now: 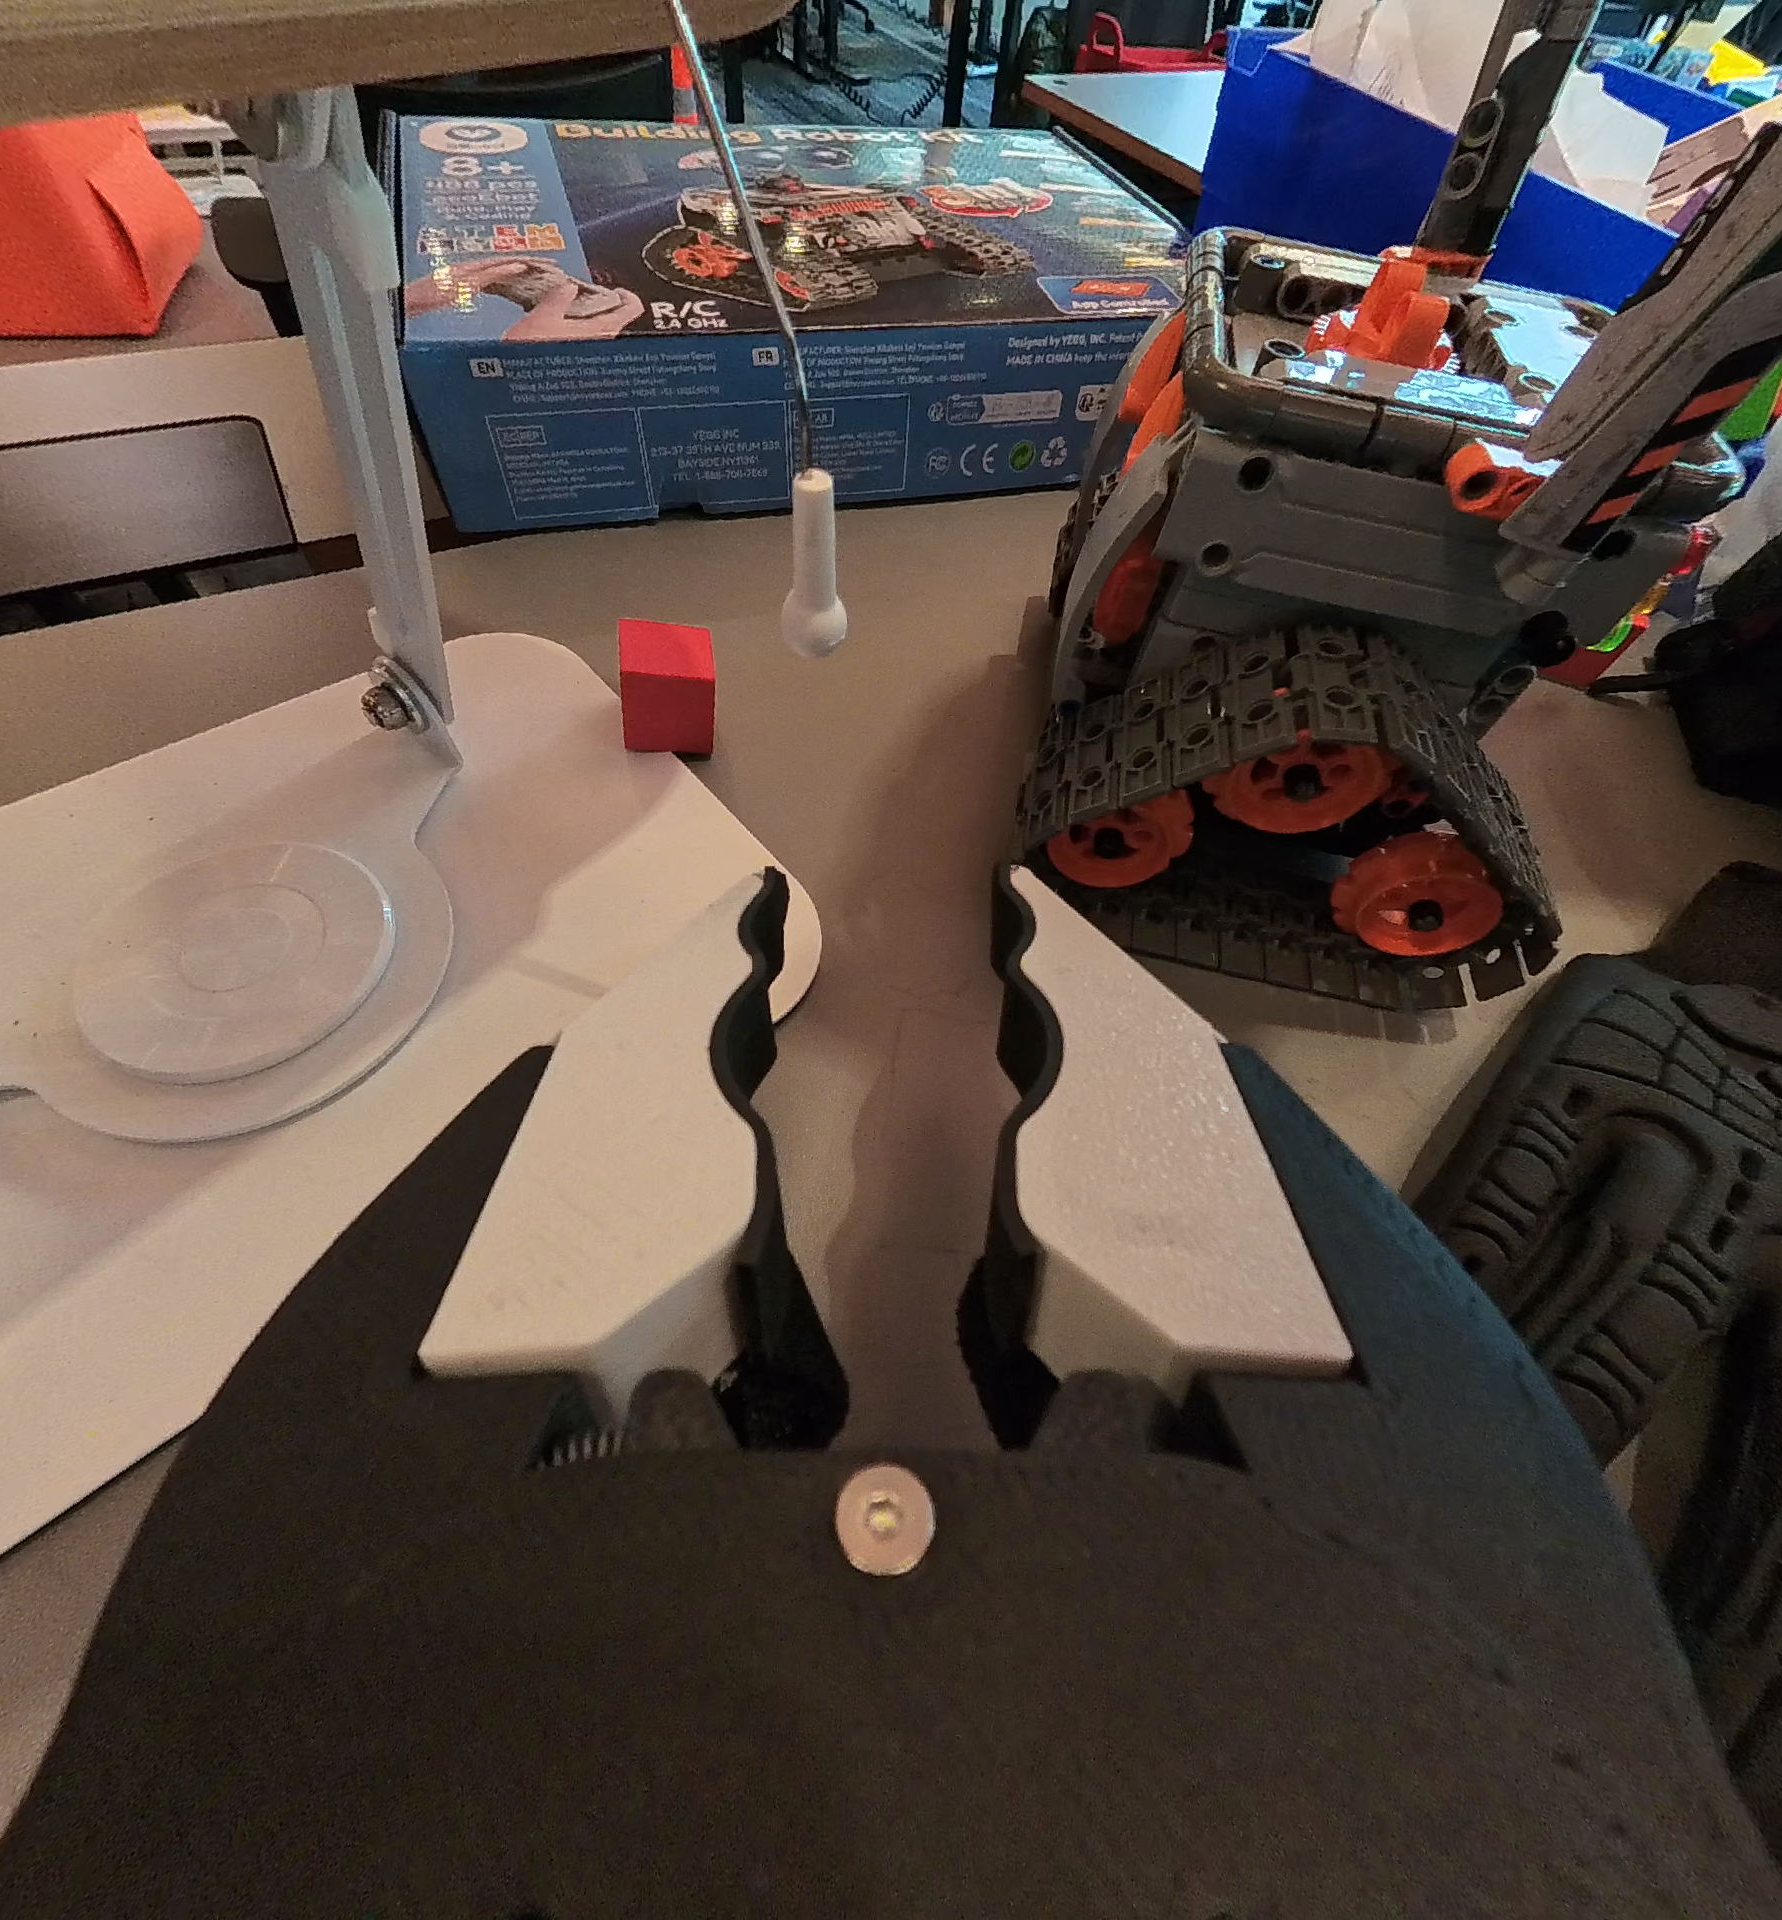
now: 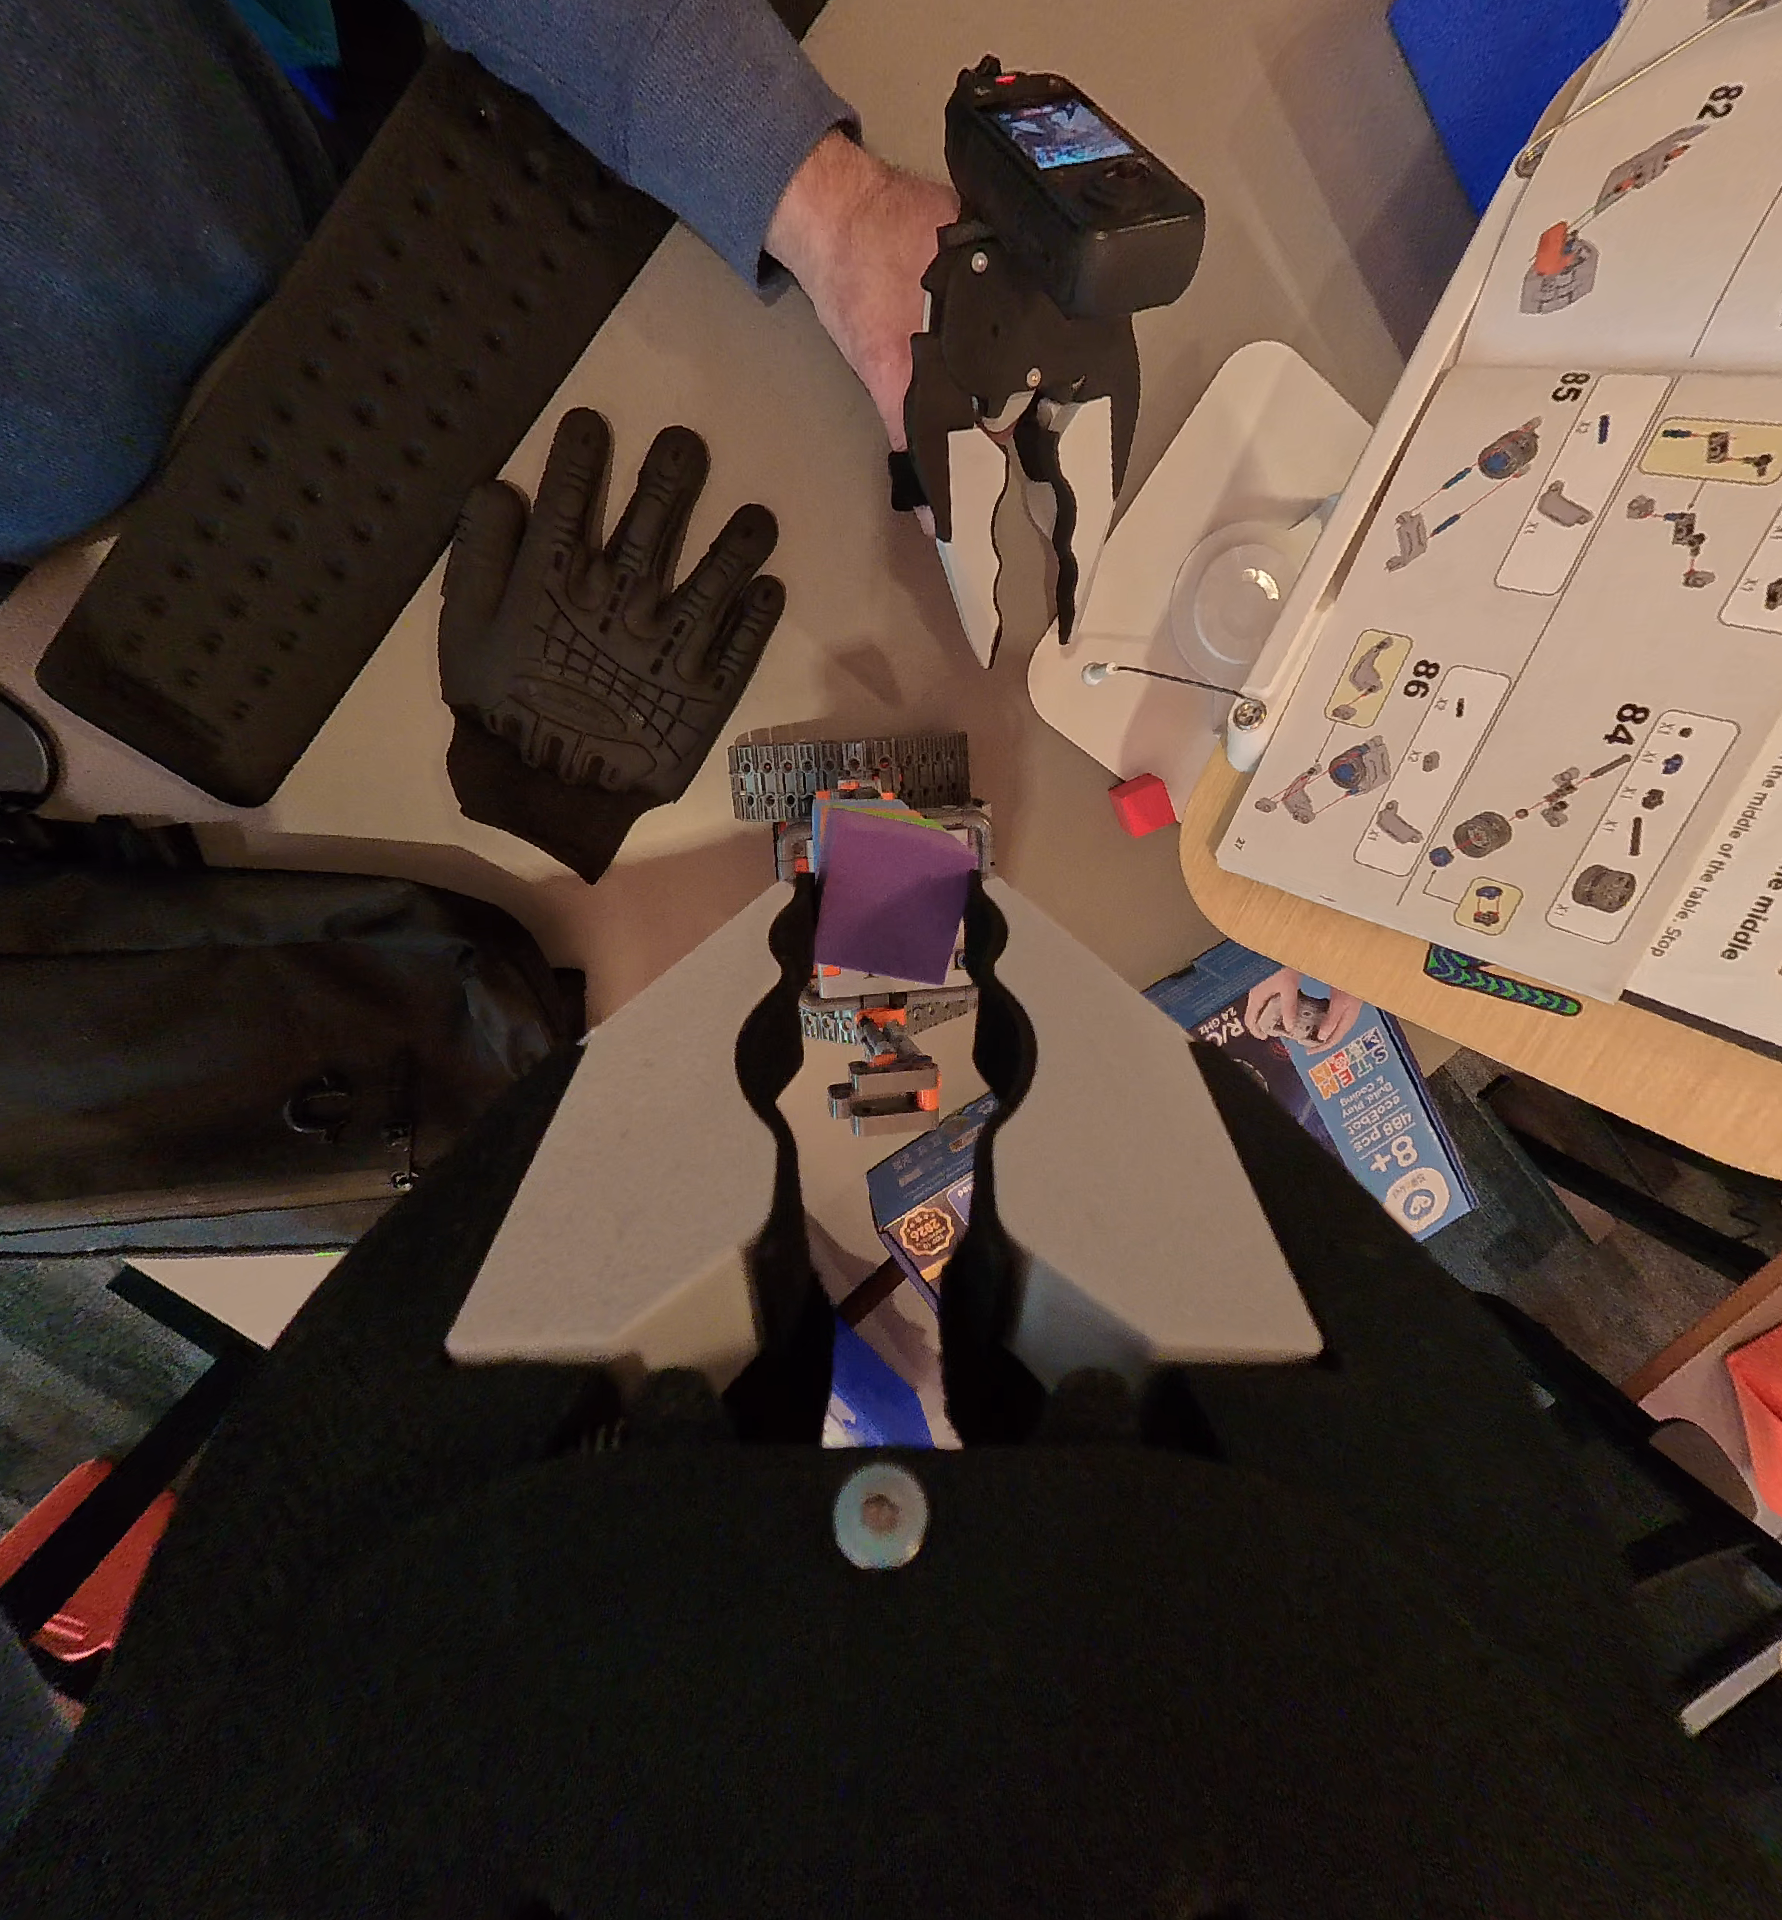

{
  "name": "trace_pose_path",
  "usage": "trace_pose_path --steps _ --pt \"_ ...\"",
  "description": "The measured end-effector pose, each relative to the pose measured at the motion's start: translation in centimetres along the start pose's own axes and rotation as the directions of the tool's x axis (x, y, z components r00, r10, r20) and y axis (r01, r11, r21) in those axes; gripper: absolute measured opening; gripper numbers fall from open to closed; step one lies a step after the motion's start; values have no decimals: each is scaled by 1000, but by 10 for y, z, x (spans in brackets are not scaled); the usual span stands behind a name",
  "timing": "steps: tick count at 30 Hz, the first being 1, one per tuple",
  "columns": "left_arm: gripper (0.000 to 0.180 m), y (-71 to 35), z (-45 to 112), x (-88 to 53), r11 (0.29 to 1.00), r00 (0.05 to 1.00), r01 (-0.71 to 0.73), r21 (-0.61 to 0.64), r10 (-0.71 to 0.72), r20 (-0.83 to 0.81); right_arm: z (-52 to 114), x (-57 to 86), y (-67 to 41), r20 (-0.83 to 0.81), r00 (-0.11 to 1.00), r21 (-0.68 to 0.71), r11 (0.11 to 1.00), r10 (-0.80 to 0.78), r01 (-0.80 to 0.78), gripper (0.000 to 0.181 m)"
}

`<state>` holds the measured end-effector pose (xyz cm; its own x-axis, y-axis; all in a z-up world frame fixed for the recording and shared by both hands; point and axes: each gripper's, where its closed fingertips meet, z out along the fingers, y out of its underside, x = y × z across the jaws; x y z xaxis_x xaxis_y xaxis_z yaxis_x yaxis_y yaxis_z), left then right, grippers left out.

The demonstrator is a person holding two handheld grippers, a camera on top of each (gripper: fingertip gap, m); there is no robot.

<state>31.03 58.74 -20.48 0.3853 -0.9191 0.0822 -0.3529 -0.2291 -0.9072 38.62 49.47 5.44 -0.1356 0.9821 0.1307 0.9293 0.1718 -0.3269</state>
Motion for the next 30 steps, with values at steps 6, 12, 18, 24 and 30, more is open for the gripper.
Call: trace_pose_path --steps 6,12,18,24,30 --pt "37 0 0 0 1000 1000 0 -1 0 -2 3 0 2 8 1000 -7 1000 8 -8 28" --pt "37 0 0 0 1000 1000 -1 -2 1 -3 3 2 2 -1 1000 -7 1000 15 -15 29" --pt "37 1 0 0 1000 1000 -1 -3 1 -4 3 3 2 3 1000 -6 1000 17 -17 27" --pt "37 0 0 1 1000 1000 -1 -2 1 -4 3 4 2 7 1000 -9 1000 20 -20 28" --pt "37 0 0 1 1000 1000 -1 0 1 -7 3 3 1 12 1000 -2 1000 26 -26 29"
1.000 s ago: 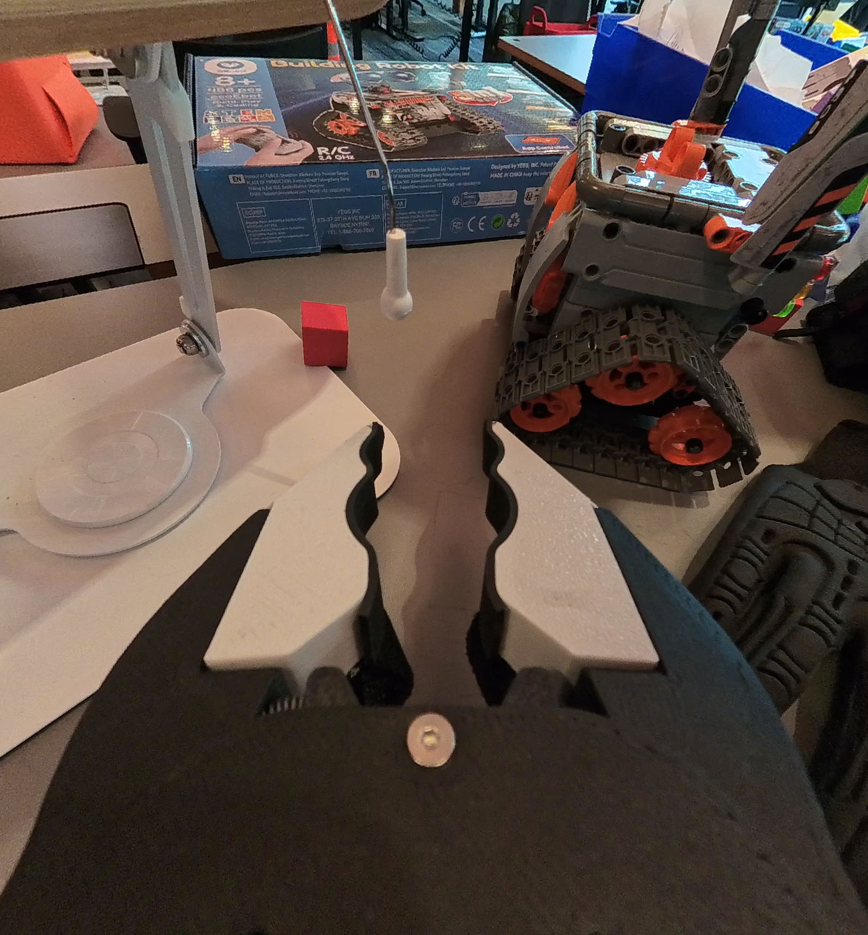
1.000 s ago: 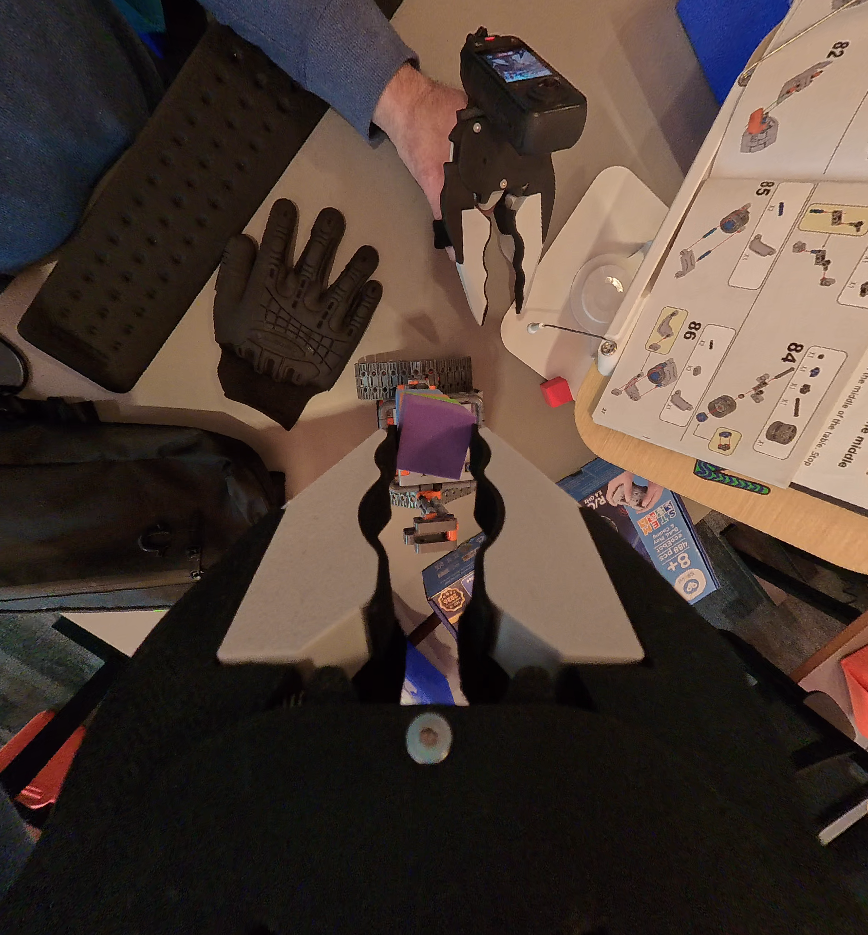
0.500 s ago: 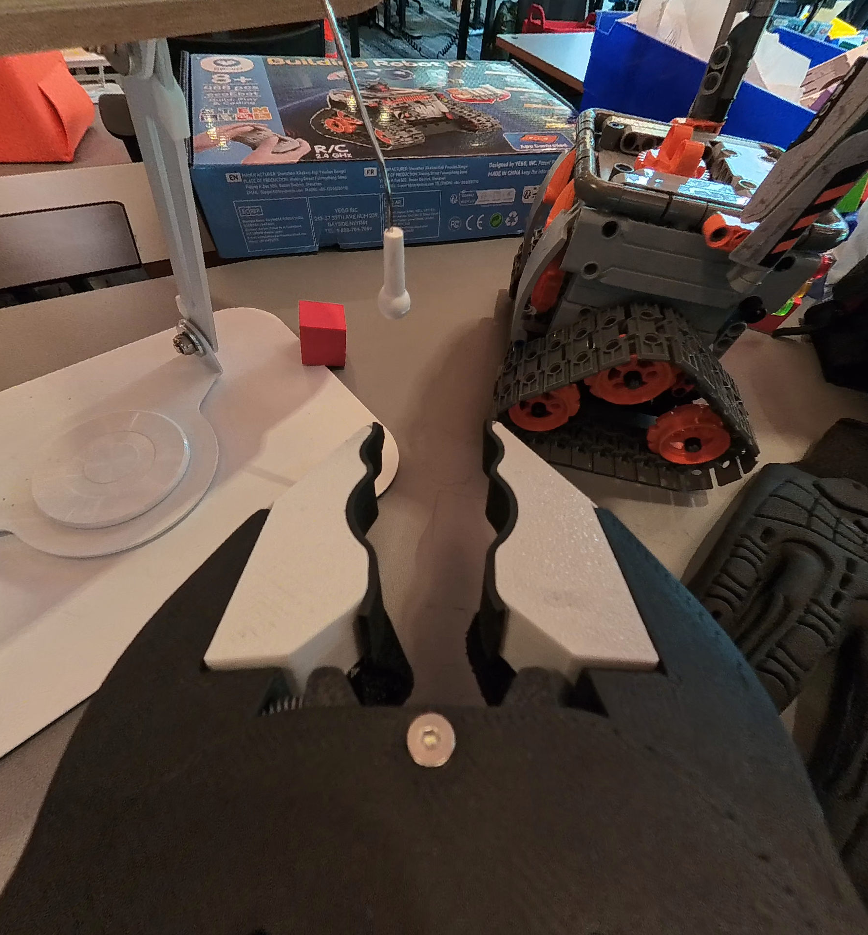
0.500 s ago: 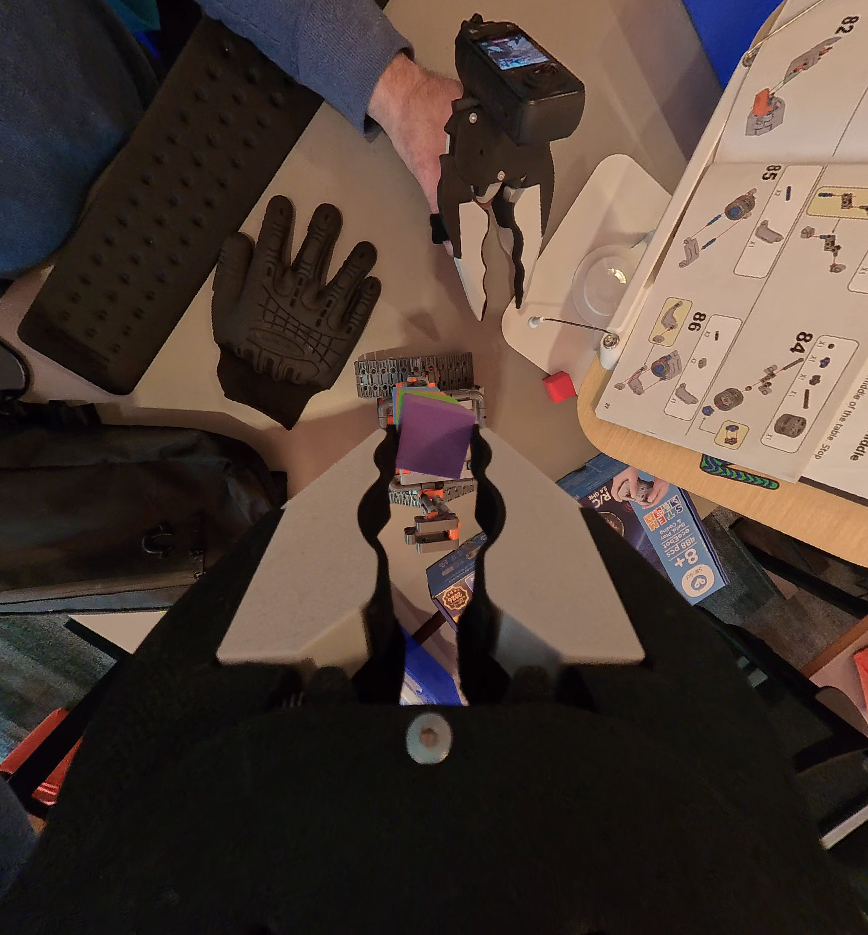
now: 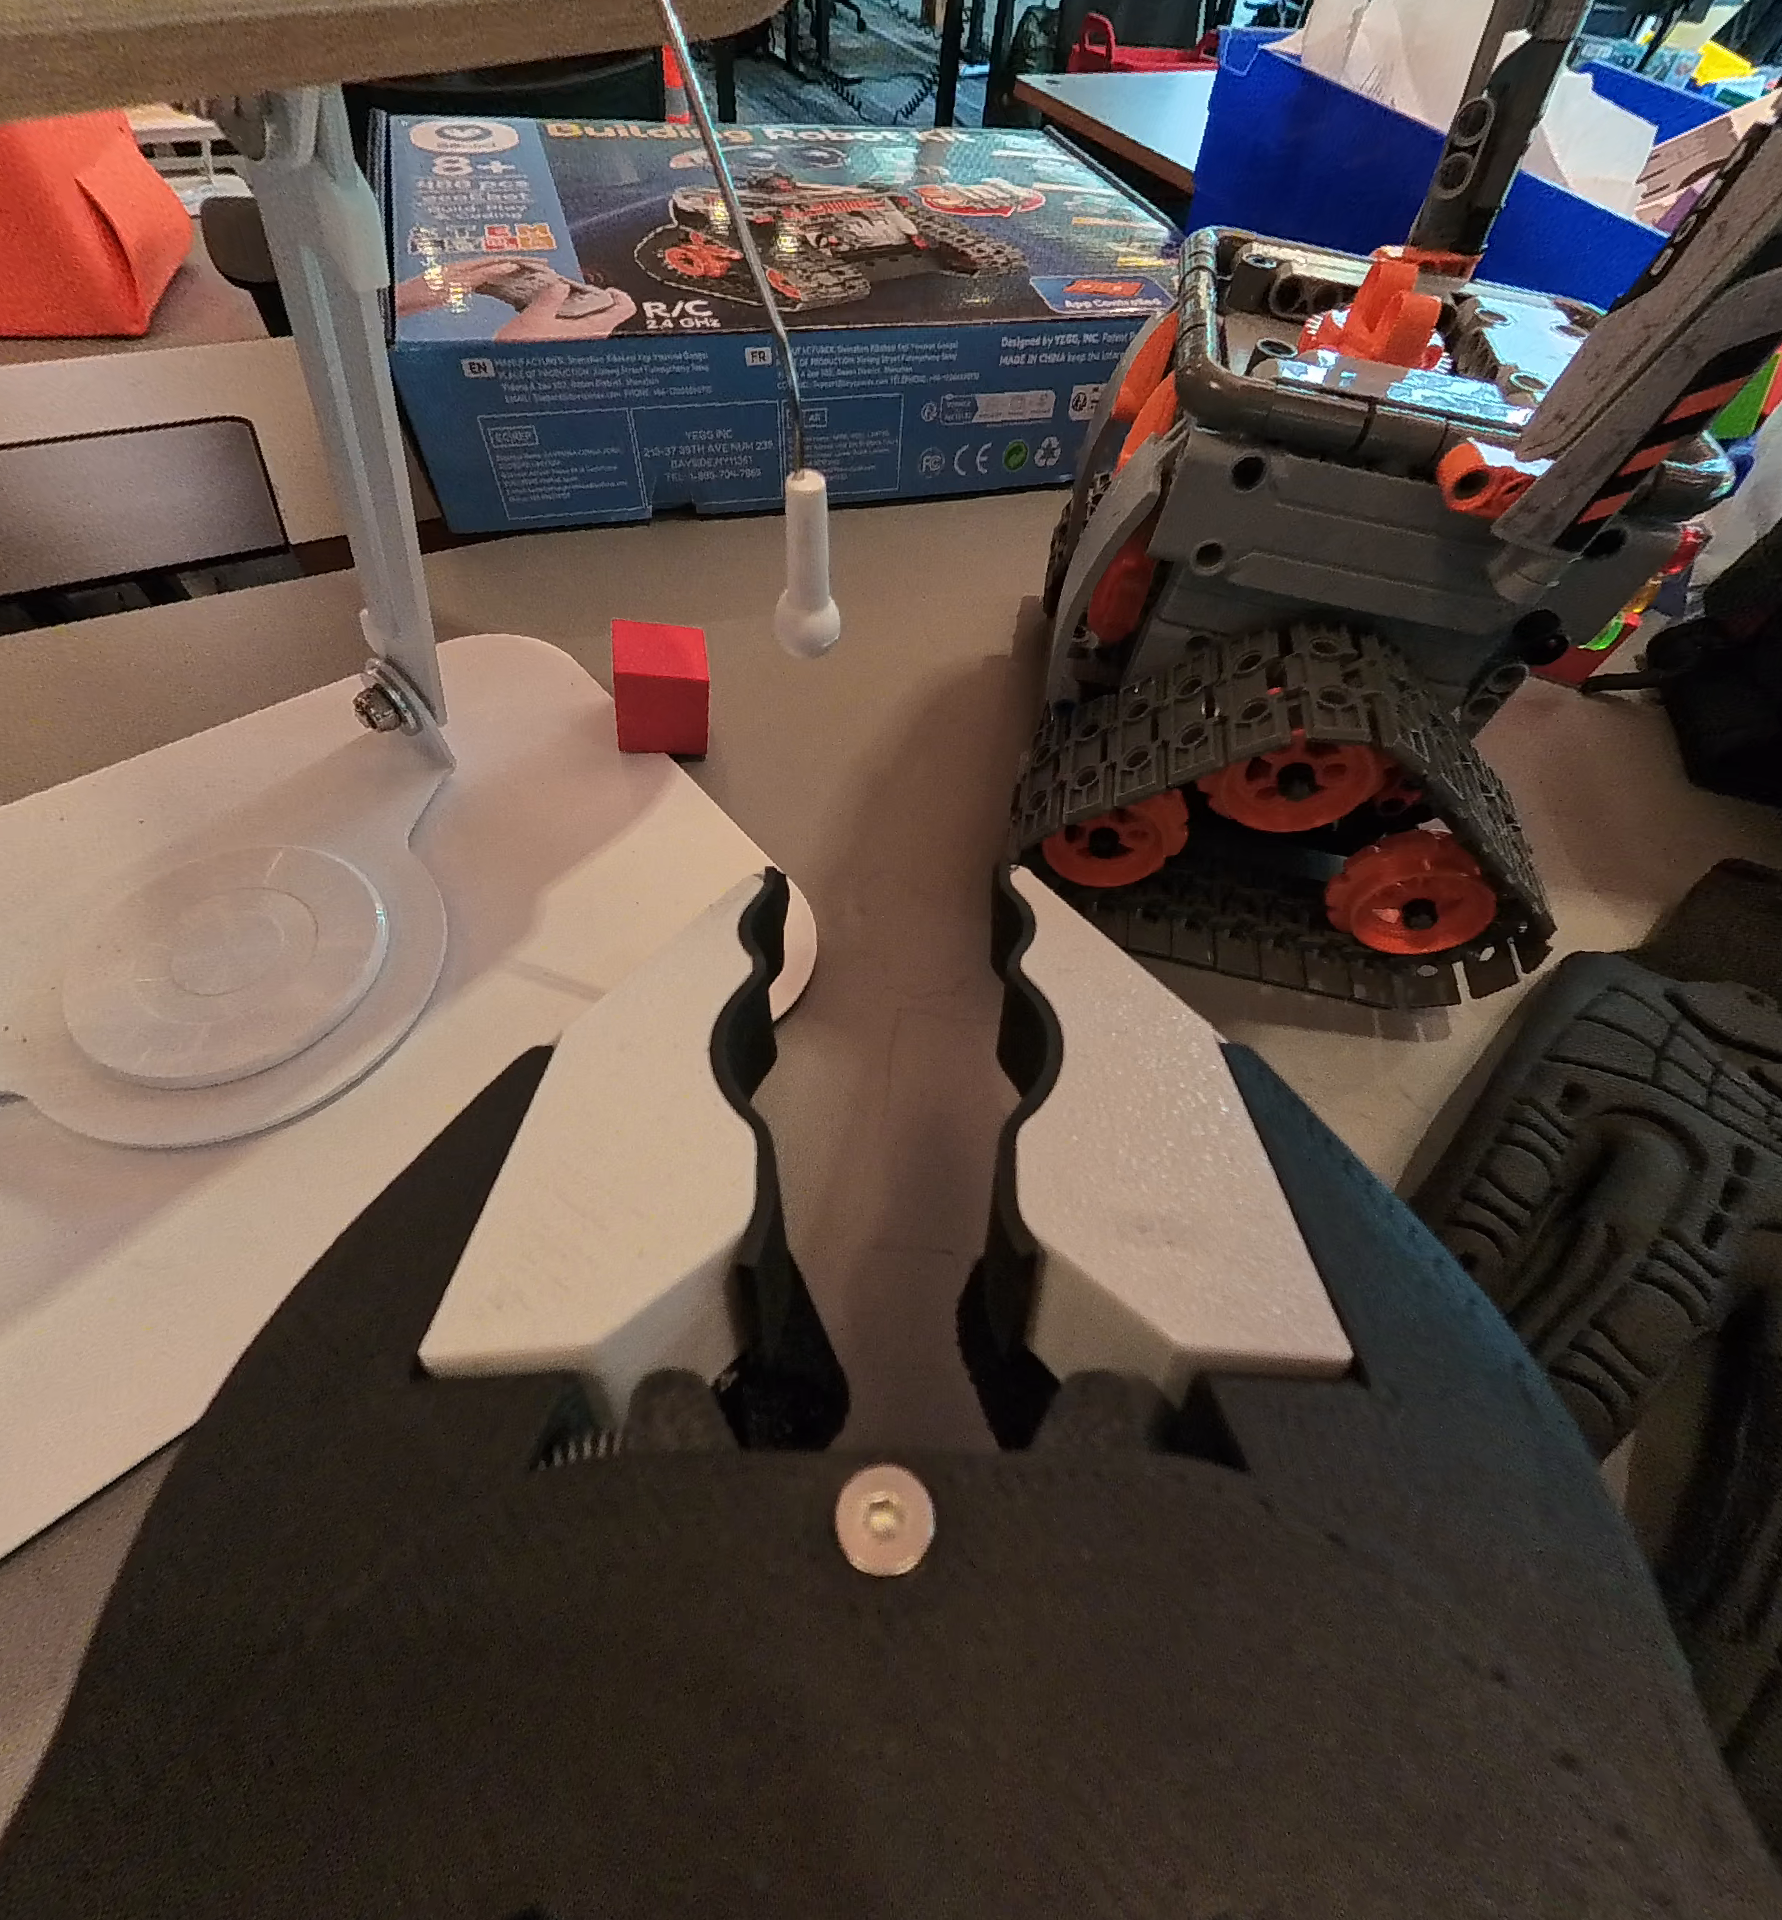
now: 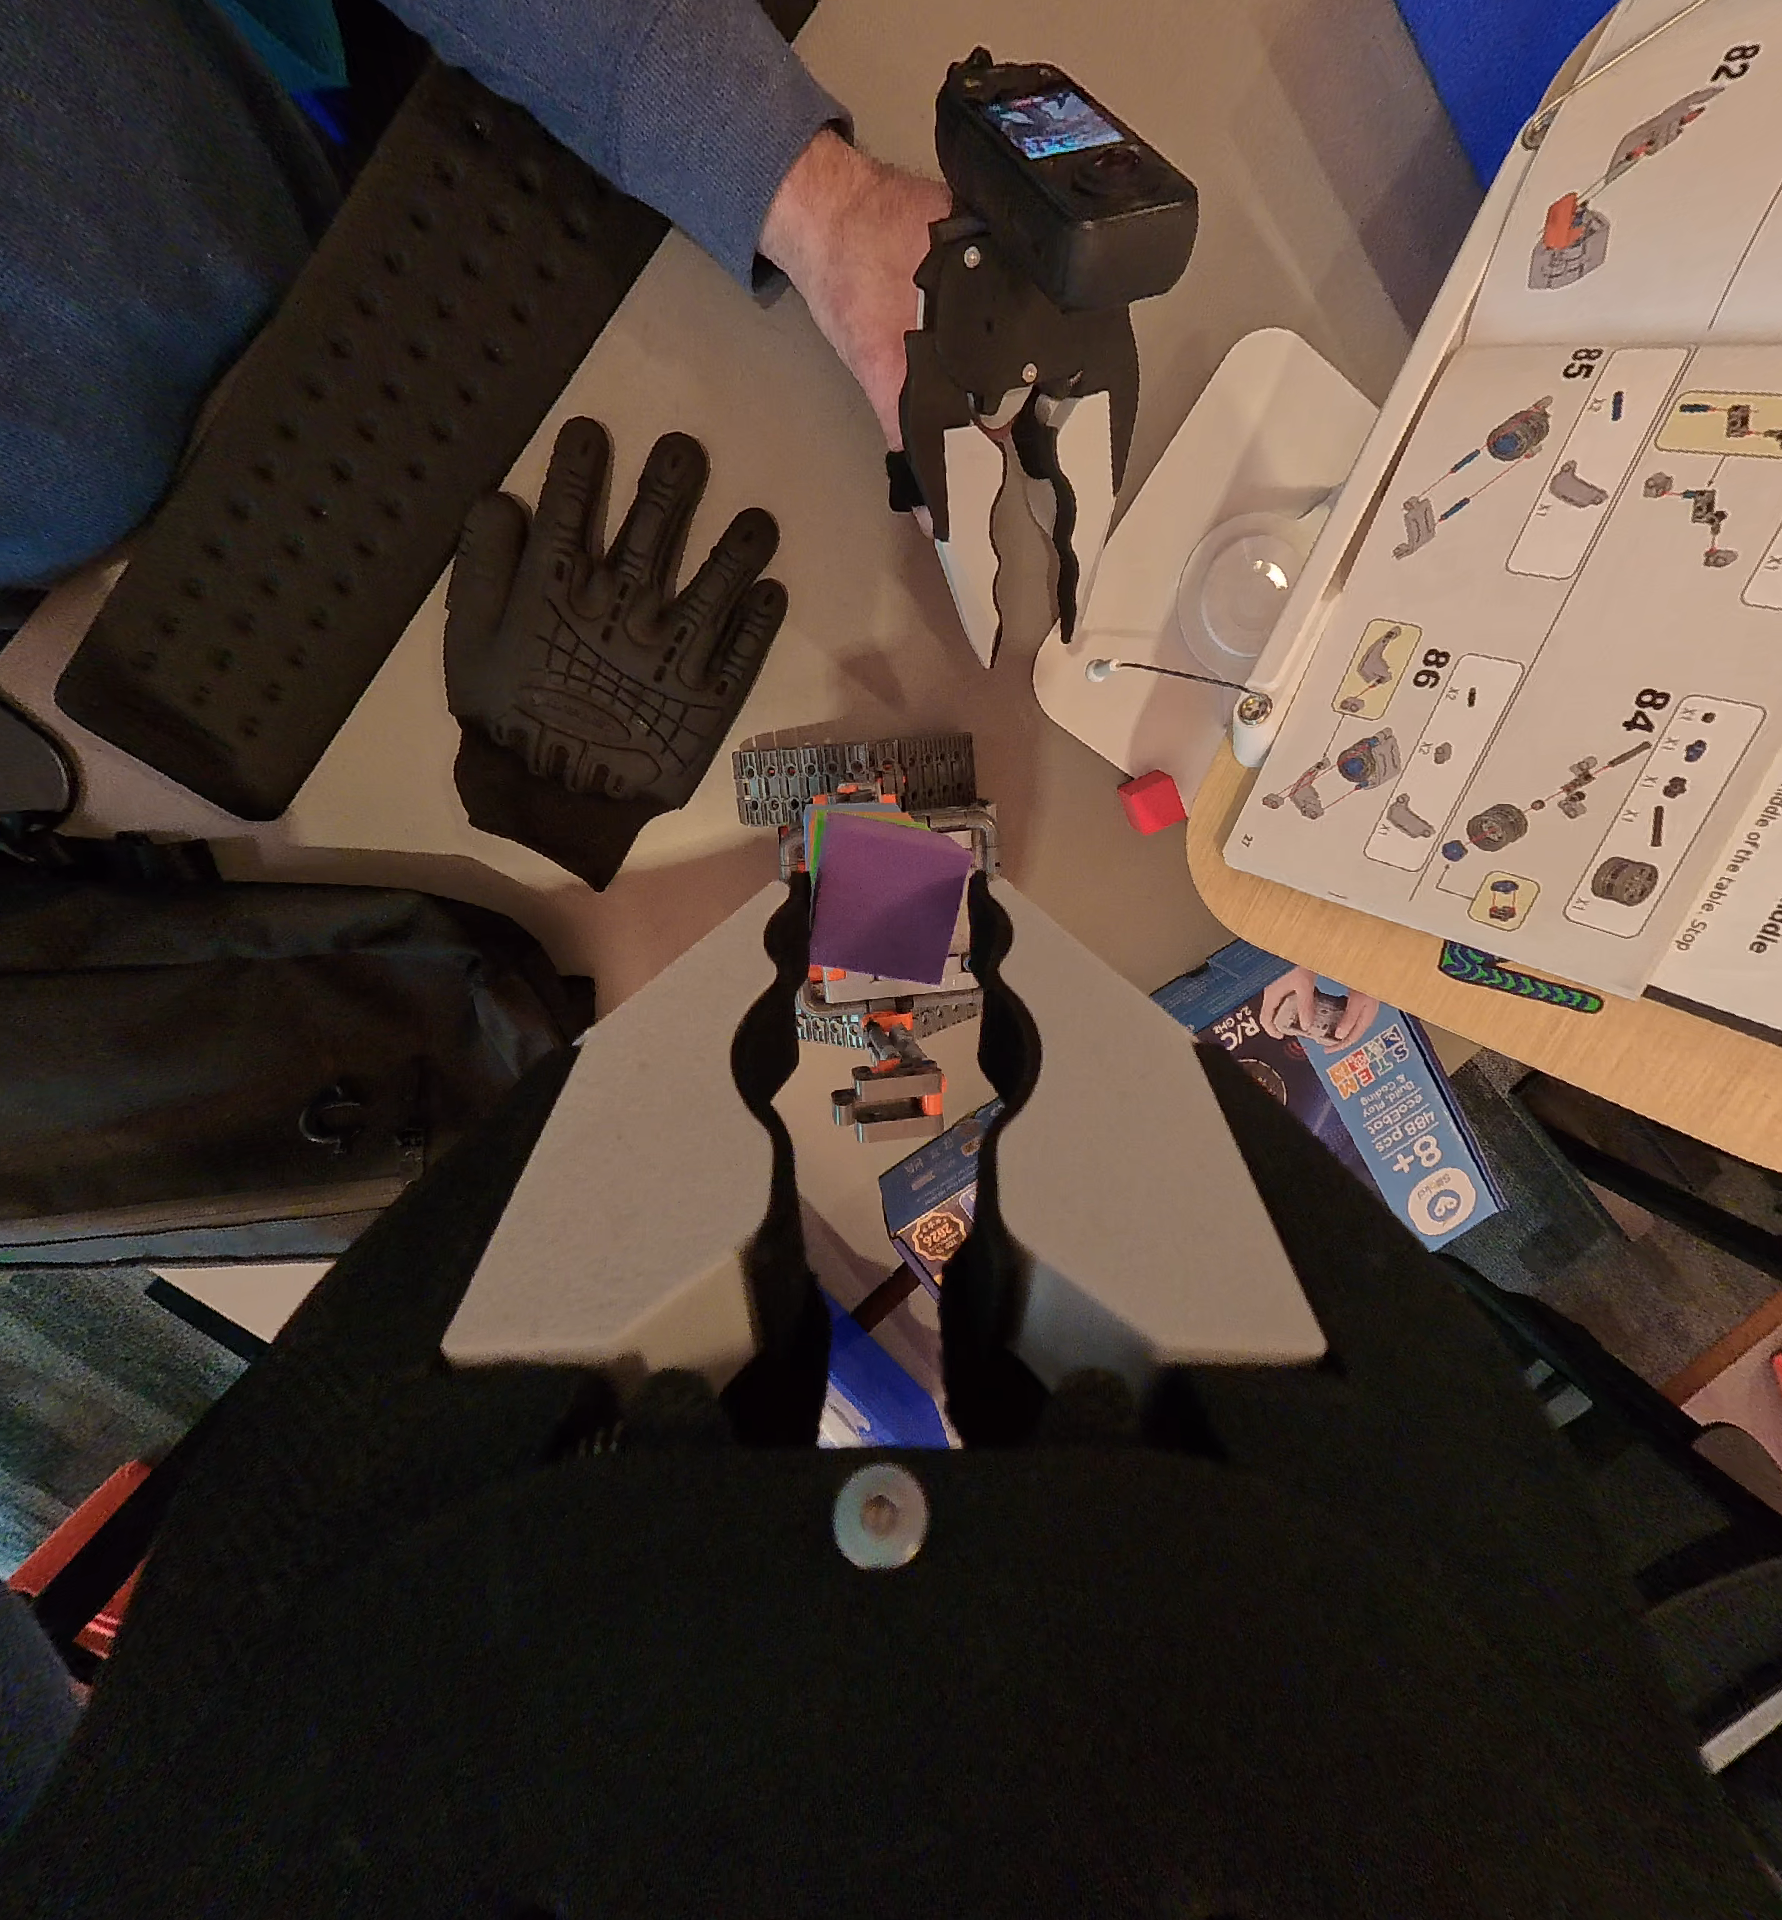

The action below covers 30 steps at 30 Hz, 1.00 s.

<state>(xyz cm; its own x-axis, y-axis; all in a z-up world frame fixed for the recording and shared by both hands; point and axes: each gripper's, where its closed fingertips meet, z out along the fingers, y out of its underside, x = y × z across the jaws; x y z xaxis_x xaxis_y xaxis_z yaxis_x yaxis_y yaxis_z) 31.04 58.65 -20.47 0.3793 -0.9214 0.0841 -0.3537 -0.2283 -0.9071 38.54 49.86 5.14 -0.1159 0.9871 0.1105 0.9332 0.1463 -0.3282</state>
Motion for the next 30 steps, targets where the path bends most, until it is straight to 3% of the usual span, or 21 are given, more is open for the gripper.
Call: trace_pose_path --steps 11,18,22,30 --pt "37 1 1 0 1000 1000 0 -3 0 -1 -11 3 -3 -43 999 39 999 23 -21 43" --pt "38 -3 -3 -4 1000 1000 12 14 -12 17 -65 0 23 -276 944 128 980 182 -152 50" --pt "38 -4 -4 -6 999 999 30 22 -31 20 -49 -32 81 -319 896 82 951 310 -300 48" --pt "38 0 1 -3 999 999 36 3 -36 7 100 -114 168 -189 909 -125 909 372 -398 44"
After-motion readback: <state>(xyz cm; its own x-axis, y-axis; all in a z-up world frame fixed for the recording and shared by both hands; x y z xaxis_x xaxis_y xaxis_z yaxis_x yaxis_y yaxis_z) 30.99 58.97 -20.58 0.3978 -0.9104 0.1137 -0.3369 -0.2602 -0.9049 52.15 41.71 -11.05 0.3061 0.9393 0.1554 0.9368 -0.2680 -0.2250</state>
